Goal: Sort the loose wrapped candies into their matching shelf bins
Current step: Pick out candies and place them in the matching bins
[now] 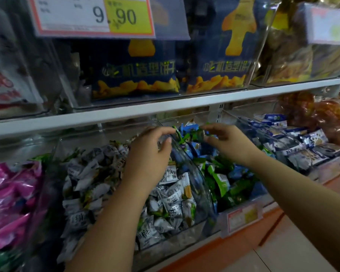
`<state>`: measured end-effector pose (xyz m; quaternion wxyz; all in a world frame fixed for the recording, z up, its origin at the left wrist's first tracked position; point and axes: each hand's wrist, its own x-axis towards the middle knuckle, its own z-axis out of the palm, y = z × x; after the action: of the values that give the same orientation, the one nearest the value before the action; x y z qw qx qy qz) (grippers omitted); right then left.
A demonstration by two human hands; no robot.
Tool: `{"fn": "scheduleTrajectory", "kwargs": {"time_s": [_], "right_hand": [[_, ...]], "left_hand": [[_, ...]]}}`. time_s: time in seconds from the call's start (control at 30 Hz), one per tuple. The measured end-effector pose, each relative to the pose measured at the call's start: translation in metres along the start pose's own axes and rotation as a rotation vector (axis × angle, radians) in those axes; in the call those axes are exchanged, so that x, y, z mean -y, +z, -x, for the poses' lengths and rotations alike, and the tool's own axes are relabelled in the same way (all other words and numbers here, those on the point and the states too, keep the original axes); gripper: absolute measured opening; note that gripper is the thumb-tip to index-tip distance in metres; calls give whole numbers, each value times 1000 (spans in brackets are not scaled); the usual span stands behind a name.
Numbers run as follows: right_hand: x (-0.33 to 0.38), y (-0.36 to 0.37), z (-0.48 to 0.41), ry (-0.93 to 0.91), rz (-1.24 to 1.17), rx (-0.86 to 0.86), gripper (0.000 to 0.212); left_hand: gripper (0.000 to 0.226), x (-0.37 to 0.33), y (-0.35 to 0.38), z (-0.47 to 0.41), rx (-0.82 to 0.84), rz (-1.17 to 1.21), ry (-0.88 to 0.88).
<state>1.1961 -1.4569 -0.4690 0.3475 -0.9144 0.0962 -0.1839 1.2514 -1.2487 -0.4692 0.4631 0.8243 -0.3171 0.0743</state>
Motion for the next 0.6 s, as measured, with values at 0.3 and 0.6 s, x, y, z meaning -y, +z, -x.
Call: {"fn": "scheduleTrajectory", "kwargs": {"time_s": [0.3, 0.6], "right_hand": [[-25, 8, -58, 16, 63, 206, 69], [-35, -6, -50, -4, 326, 358, 31]], "left_hand": [[28, 6, 26, -19, 140, -3, -32], [25, 7, 35, -20, 114, -83, -7]]}}
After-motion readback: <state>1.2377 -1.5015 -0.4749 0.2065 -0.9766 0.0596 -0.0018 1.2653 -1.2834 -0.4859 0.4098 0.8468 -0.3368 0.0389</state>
